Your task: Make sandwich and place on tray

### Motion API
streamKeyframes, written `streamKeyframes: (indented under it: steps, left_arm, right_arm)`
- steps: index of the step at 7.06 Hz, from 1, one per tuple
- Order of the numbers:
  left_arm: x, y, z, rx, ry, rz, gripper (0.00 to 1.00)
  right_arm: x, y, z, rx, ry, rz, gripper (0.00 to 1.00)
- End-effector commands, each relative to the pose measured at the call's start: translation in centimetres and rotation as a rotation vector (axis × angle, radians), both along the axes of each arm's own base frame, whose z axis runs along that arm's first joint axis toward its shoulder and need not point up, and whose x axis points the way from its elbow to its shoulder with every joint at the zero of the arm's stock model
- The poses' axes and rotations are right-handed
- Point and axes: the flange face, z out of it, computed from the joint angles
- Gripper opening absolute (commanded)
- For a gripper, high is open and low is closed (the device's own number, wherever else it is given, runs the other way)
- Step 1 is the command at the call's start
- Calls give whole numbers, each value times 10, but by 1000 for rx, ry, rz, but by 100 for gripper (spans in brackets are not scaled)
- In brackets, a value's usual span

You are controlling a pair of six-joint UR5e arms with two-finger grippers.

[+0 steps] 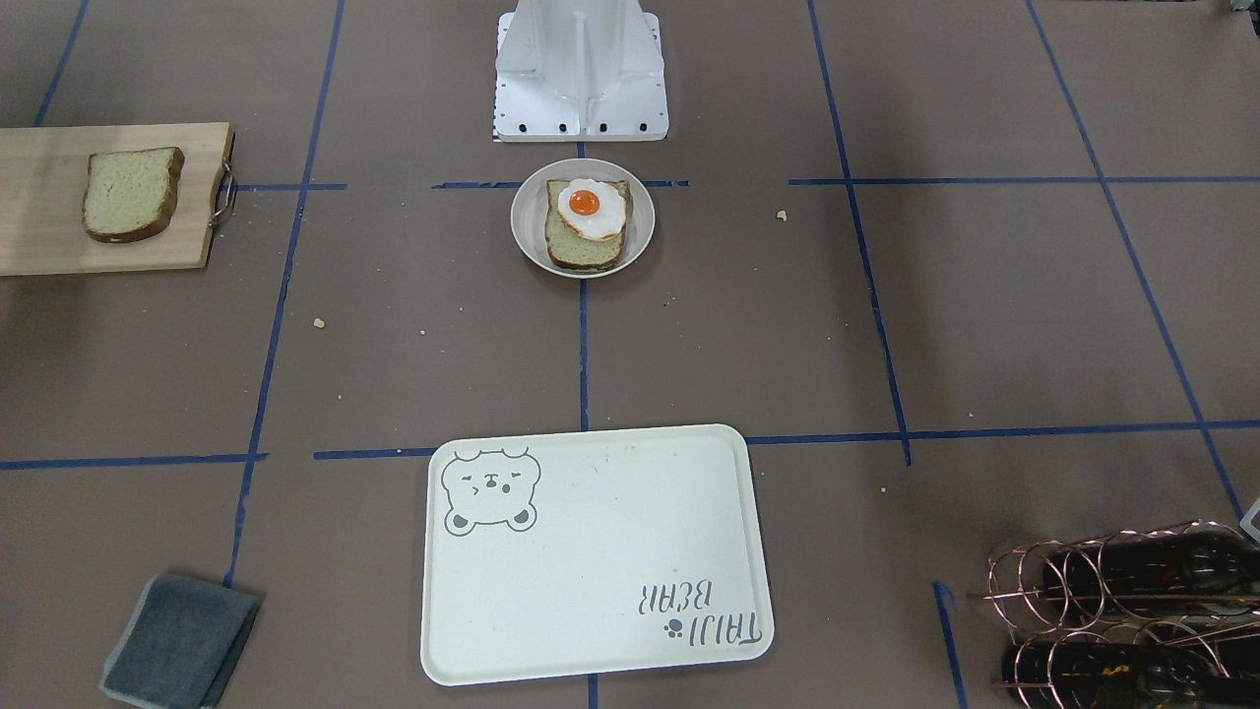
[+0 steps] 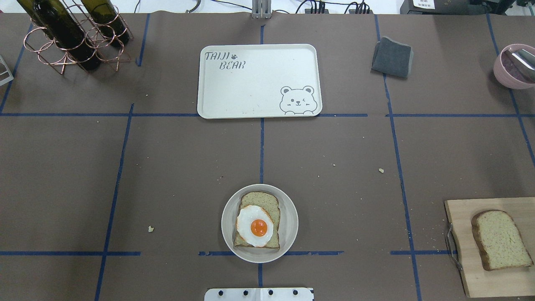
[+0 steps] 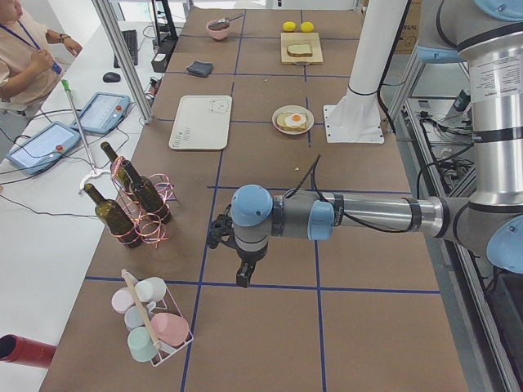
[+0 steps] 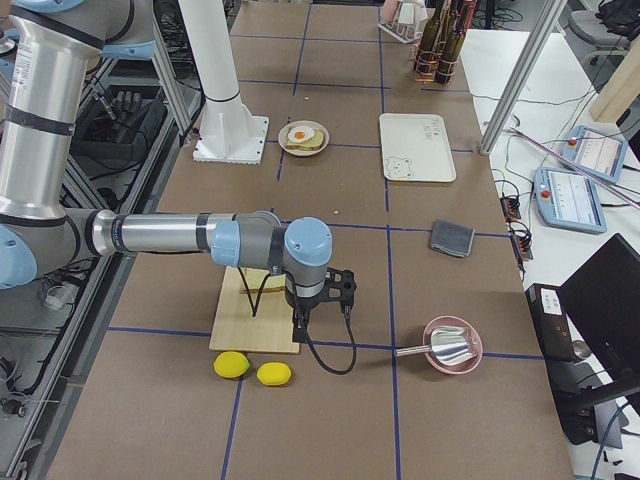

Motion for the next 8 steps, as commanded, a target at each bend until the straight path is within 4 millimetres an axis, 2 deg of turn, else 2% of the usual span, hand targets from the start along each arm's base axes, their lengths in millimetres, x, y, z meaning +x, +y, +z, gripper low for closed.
streamKeyframes:
  steps: [1,4,5,6,8]
  left_arm:
    - [0,1,1,-3,0,0,100]
    - [-1,2,0,-3,2,-1,100]
    - [-1,2,-2,2,2,-1,100]
    - [-1,2,-6,11,1,-3,100]
    - [-1,1,-15,31,3,-3,100]
  right_arm:
    - [0,0,1,-3,2,0,100]
    - [0,-6,-2,87,-2,1,100]
    - [0,-12,-10,160,2,1,100]
    - [-3,-20,-29,280,-11,5,100]
    - [-7,-23,-34,344,-47,5,100]
